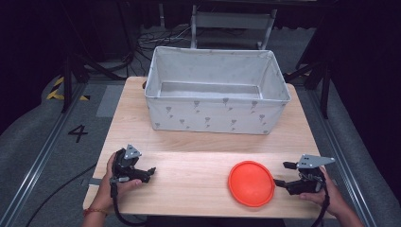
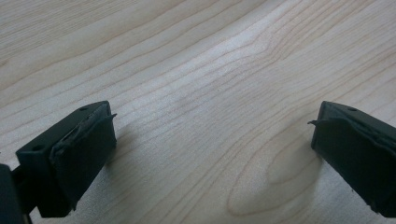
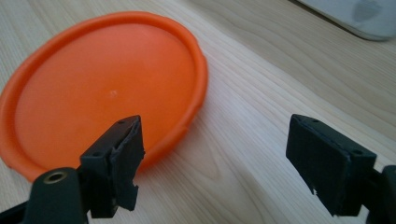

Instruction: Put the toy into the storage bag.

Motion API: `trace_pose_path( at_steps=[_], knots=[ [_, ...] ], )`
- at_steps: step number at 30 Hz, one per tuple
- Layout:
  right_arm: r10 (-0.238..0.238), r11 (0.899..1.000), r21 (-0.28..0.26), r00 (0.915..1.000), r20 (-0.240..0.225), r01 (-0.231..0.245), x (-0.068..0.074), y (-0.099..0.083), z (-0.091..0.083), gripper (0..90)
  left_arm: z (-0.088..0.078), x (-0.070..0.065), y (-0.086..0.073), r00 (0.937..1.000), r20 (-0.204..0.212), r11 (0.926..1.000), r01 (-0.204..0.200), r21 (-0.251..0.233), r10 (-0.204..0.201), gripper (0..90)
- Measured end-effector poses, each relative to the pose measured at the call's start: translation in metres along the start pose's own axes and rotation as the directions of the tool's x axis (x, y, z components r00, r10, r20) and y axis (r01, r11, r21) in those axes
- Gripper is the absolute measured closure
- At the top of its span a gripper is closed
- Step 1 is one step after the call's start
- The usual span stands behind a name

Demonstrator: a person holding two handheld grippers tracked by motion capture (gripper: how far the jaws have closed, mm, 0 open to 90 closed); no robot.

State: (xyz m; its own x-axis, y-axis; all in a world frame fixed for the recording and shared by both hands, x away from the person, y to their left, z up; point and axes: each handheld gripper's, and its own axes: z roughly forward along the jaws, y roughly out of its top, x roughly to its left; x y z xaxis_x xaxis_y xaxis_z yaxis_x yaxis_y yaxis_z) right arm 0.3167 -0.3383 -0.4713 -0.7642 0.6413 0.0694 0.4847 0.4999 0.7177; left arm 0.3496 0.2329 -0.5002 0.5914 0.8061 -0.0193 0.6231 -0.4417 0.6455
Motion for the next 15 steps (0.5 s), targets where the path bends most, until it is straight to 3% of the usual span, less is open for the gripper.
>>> trace_pose_path(
  at_steps=[8, 15],
  knots=[
    [-0.046, 0.993, 0.109, 0.9978, -0.049, 0.051, 0.011, 0.019, 0.041, 18.8, 0.0, 0.0, 0.0, 1.0, 0.0, 1.0, 0.002, 0.0, -0.002, 0.3],
    [-0.055, 0.99, 0.126, 0.9954, -0.078, 0.065, 0.011, 0.024, 0.057, 15.8, 0.0, 0.0, 0.0, 1.0, 0.0, 1.0, 0.002, -0.001, -0.002, 0.3]
  ],
)
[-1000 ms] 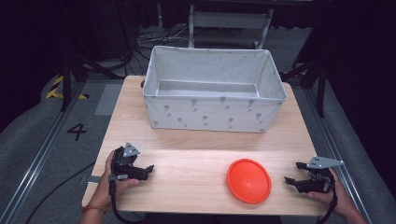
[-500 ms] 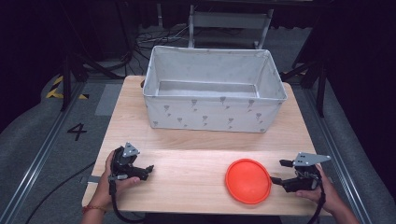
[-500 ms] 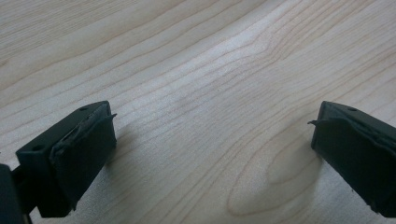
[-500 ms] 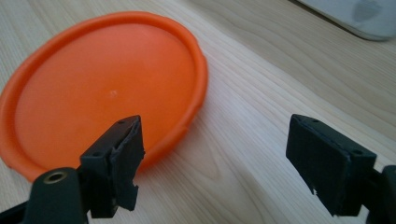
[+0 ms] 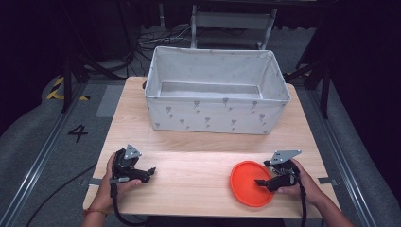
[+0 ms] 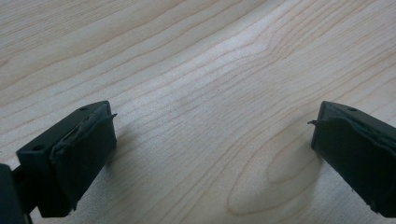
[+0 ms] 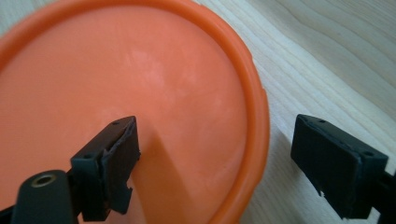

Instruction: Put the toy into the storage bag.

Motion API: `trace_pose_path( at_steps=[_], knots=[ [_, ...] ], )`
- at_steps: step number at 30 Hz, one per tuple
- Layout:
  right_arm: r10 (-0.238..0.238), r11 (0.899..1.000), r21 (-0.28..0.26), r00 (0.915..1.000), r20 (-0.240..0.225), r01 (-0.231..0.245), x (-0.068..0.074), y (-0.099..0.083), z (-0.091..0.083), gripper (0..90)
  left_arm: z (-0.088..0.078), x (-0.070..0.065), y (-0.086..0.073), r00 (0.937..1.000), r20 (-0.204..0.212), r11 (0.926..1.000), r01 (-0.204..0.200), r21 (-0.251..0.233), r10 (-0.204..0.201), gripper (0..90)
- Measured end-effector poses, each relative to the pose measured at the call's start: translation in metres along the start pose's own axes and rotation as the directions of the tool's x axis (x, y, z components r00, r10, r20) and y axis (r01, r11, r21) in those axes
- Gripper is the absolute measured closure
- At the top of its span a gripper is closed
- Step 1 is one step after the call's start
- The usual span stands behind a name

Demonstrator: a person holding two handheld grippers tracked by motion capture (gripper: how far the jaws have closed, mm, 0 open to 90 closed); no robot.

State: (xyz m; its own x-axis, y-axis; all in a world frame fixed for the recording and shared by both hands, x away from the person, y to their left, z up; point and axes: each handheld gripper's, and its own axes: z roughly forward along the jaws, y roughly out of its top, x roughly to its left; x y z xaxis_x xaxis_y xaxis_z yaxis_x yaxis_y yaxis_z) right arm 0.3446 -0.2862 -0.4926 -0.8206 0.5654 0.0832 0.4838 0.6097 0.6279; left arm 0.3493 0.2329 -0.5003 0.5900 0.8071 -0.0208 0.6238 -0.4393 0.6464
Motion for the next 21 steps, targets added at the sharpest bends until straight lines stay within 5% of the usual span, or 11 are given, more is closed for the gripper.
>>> trace_pose_path(
  at_steps=[5, 9, 13, 16, 21],
  knots=[
    [-0.058, 0.998, 0.011, 0.998, -0.027, 0.058, 0.01, 0.001, 0.001, 15.9, 0.0, 0.0, 0.0, 1.0, 0.0, 1.0, -0.001, 0.0, 0.001, 0.3],
    [-0.045, 0.999, 0.007, 0.9988, -0.019, 0.045, 0.012, 0.003, 0.002, 19.6, 0.0, 0.0, 0.0, 1.0, 0.0, 1.0, -0.001, 0.0, 0.001, 0.3],
    [-0.004, 1.0, 0.004, 1.0, 0.001, 0.004, 0.011, 0.006, 0.002, 33.1, 0.0, 0.0, 0.0, 1.0, 0.001, 1.0, 0.001, 0.003, -0.001, 0.3],
    [0.073, 0.997, 0.013, 0.9973, 0.009, -0.073, 0.002, 0.01, -0.001, 53.0, 0.0, -0.001, 0.0, 1.0, 0.001, 1.0, 0.006, 0.004, -0.006, 0.3],
    [0.1, 0.995, 0.032, 0.9948, -0.02, -0.1, -0.006, 0.015, -0.006, 66.2, 0.0, -0.001, 0.0, 1.0, -0.002, 1.0, 0.009, 0.003, -0.009, 0.4]
  ],
)
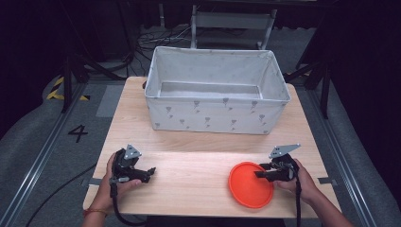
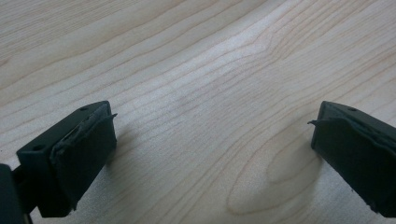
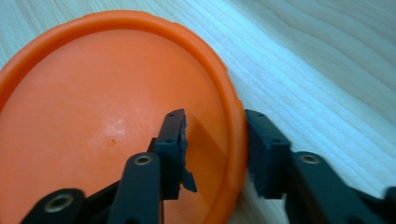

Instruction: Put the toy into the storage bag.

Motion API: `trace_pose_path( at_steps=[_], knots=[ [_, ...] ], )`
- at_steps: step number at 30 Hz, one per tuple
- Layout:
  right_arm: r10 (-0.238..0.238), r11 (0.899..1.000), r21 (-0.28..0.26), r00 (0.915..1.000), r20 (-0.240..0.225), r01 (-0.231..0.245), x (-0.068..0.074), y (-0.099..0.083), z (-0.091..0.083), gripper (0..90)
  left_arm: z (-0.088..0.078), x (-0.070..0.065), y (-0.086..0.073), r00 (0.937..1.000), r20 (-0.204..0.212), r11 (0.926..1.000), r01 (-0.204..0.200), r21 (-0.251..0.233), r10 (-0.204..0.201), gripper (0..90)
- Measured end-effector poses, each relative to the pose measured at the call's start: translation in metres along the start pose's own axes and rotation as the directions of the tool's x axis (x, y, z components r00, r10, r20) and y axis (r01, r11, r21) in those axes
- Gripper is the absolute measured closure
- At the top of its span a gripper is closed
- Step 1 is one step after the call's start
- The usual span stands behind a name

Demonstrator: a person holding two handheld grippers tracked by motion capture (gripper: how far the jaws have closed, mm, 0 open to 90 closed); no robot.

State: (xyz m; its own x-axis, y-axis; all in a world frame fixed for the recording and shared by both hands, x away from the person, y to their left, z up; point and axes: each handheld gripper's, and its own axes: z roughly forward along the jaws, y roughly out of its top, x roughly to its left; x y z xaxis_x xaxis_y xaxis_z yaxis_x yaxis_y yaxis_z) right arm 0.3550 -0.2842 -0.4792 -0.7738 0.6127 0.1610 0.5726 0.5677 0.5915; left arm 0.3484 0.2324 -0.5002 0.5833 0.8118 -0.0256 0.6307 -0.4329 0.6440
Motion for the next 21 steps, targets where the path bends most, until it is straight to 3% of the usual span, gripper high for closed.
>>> trace_pose_path(
  at_steps=[3, 6, 10, 12, 15, 18, 21],
  knots=[
    [0.004, 1.0, -0.022, 0.9999, -0.011, -0.004, -0.001, 0.0, -0.005, 71.5, 0.0, 0.0, 0.0, 1.0, -0.002, 1.0, 0.001, 0.0, -0.001, 0.5],
    [0.011, 0.995, -0.103, 0.9992, -0.039, -0.015, 0.0, 0.0, -0.022, 79.6, 0.0, 0.0, 0.0, 1.0, 0.0, 1.0, 0.003, 0.0, -0.003, 0.5],
    [-0.019, 0.991, -0.131, 0.9991, -0.037, 0.014, 0.006, 0.003, -0.038, 81.8, 0.0, 0.001, 0.0, 1.0, 0.003, 1.0, -0.004, 0.001, 0.004, 0.5],
    [-0.032, 0.99, -0.136, 0.999, -0.031, 0.027, 0.008, 0.004, -0.043, 82.0, 0.0, 0.001, 0.0, 0.9999, 0.004, 0.9999, -0.014, -0.003, 0.014, 0.4],
    [-0.084, 0.988, -0.127, 0.9965, 0.002, 0.083, 0.014, 0.011, -0.055, 82.1, 0.0, 0.002, 0.001, 0.9998, 0.006, 0.9999, -0.017, 0.0, 0.017, 0.3],
    [-0.143, 0.983, -0.113, 0.9892, 0.032, 0.146, 0.021, 0.018, -0.065, 82.2, 0.0, 0.002, 0.001, 0.9998, 0.007, 0.9999, -0.016, 0.0, 0.016, 0.3],
    [-0.165, 0.981, -0.091, 0.985, 0.049, 0.169, 0.023, 0.023, -0.071, 82.1, 0.0, 0.002, 0.0, 0.9998, 0.012, 0.9999, -0.016, -0.001, 0.016, 0.3]
  ],
)
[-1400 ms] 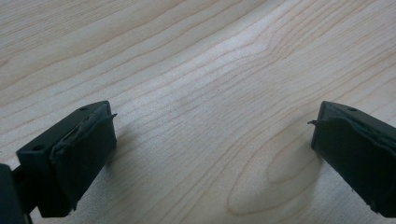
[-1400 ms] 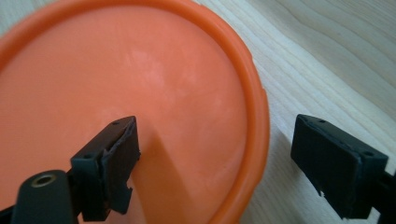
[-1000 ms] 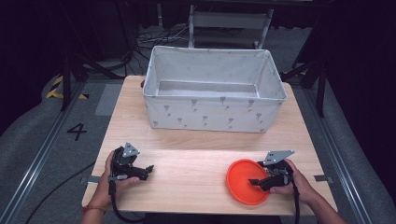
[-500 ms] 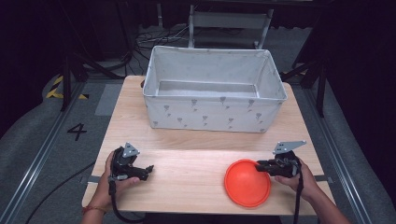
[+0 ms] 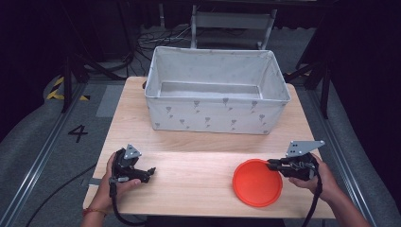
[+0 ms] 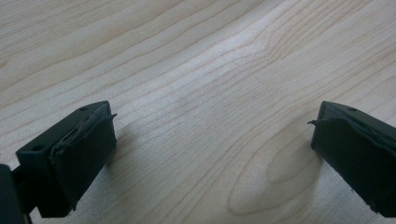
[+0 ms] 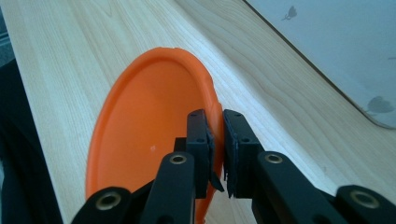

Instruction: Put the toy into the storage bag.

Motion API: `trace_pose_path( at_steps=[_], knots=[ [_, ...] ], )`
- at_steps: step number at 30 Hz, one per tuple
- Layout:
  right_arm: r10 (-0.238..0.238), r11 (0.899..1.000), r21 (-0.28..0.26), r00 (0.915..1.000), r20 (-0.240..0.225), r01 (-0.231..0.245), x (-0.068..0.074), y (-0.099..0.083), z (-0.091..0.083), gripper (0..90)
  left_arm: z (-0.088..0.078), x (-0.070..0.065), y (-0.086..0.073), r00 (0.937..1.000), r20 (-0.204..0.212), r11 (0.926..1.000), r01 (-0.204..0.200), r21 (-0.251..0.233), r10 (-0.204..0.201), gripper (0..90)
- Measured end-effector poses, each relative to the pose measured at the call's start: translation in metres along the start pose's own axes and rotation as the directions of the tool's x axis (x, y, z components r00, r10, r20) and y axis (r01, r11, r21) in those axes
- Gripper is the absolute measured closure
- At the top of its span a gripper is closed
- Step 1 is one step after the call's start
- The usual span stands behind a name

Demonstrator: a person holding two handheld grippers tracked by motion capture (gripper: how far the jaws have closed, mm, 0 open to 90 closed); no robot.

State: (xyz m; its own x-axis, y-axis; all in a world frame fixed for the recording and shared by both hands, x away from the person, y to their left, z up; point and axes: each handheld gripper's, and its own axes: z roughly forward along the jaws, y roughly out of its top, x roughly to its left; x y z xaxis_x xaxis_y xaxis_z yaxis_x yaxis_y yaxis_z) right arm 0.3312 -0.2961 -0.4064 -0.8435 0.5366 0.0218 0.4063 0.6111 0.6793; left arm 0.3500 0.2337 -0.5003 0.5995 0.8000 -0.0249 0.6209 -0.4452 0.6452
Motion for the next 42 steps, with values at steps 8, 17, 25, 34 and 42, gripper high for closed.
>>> trace_pose_path(
  at_steps=[8, 17, 25, 34, 42],
  knots=[
    [-0.089, 0.996, 0.03, 0.9942, 0.06, 0.087, -0.001, 0.028, -0.028, 82.3, 0.0, 0.0, 0.0, 1.0, -0.004, 1.0, 0.0, -0.004, 0.0, 0.3],
    [-0.149, 0.989, 0.032, 0.9812, 0.123, 0.146, -0.004, 0.05, -0.054, 82.4, 0.0, 0.0, 0.0, 1.0, -0.001, 1.0, 0.003, -0.003, -0.003, 0.6],
    [-0.172, 0.985, 0.019, 0.9762, 0.133, 0.171, -0.007, 0.065, -0.078, 82.4, -0.001, -0.001, -0.001, 0.9999, -0.012, 0.9999, 0.012, 0.001, -0.012, 0.6],
    [-0.19, 0.981, -0.002, 0.97, 0.151, 0.193, -0.013, 0.089, -0.103, 82.4, -0.001, -0.001, -0.001, 0.9999, -0.01, 0.9999, 0.012, 0.0, -0.012, 0.7],
    [-0.196, 0.978, -0.038, 0.9663, 0.167, 0.205, -0.017, 0.111, -0.123, 82.4, -0.001, -0.001, -0.001, 0.9999, -0.012, 0.9999, 0.013, 0.001, -0.013, 0.7]
  ],
)
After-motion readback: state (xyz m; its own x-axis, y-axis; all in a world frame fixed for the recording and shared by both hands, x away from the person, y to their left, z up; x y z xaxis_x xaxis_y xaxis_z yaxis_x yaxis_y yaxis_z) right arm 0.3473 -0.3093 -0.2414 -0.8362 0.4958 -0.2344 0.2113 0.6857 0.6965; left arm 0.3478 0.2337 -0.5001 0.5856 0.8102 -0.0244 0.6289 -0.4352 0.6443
